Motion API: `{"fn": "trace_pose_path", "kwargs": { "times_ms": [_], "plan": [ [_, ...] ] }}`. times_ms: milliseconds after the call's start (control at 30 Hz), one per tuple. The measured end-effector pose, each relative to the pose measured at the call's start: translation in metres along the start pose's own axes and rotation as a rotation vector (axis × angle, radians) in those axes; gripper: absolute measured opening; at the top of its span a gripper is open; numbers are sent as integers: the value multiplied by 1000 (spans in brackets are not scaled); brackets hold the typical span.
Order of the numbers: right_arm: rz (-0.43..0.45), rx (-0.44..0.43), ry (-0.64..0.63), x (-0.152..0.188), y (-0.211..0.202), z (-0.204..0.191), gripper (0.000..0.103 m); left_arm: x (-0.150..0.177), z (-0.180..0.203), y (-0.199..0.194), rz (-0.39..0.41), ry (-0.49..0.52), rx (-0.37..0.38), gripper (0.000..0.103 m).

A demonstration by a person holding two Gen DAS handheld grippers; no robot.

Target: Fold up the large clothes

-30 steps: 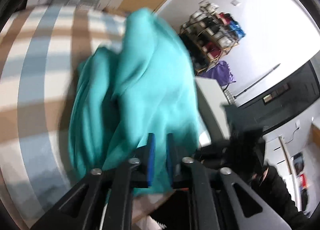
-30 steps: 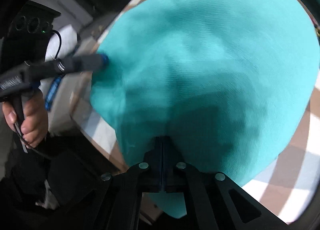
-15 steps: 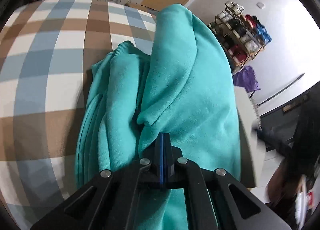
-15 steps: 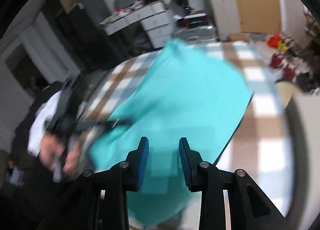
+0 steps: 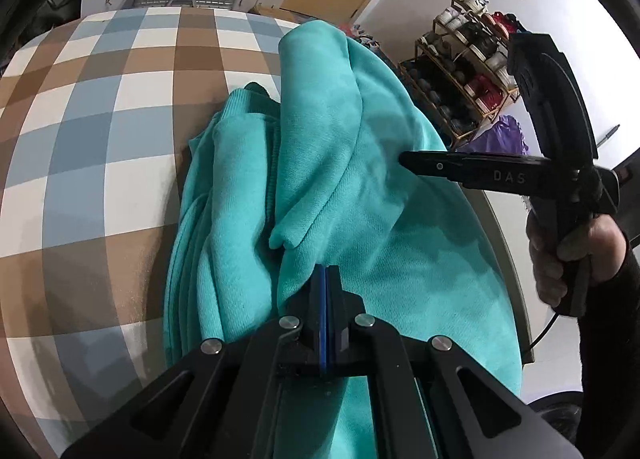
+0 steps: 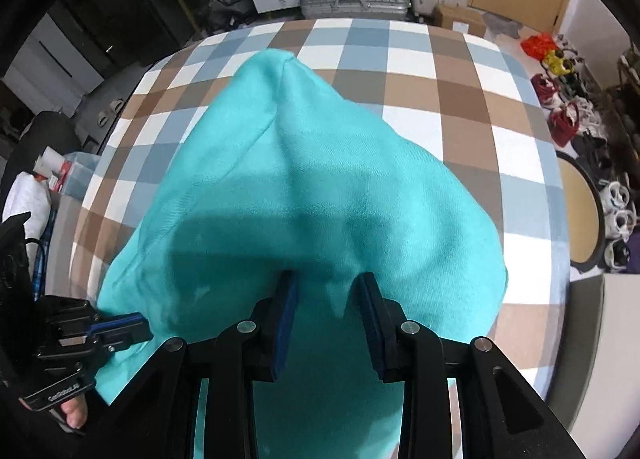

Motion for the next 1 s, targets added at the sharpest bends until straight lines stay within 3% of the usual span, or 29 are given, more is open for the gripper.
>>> {"fn": "trace_pose_path", "kwargs": {
  "times_ms": [167,267,333,433,500,600,733,833,900,1000],
  "plan": [
    [22,42,-93,-19,-30,-21,30,6,0,-3,1,-29,31,0],
    [77,-129,-67,-42,-40,-49,31,8,2,-4,6,-11,17,0],
    [28,-140,-91,-48,-23,-66,30,8,2,-4,-1,-4,19,0],
    [-99,-73,-131,-48,30,-82,30,7,-3,-5,-12,-17,43,0],
    [-174,-62,-42,-41,58,-73,30,6,-5,-5,-7,-12,33,0],
    [-174,-84,-1,-46,70,-67,28,6,-2,-5,13,18,-12,0],
    [-138,-90,-28,-51,56,-69,24,9,2,-3,18,44,-27,0],
    [-26,-88,-57,-67,10,-59,26,9,0,-2,12,33,-7,0],
    [49,-42,-39,-77,-14,-41,27,8,-3,-1,7,13,10,0],
    [11,60,-9,-77,-11,-11,28,9,-5,0,3,-1,20,0]
  ]
}}
Point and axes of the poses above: each gripper's, at about its wrist camera, not at the fingertips, and y roughly the way its jaws point, z to its right, x to its underside, the point moved 8 cm from there along y, roughly the way its jaws point, and after that the axes turned 7 degrees about -x, right-handed, at the moved point
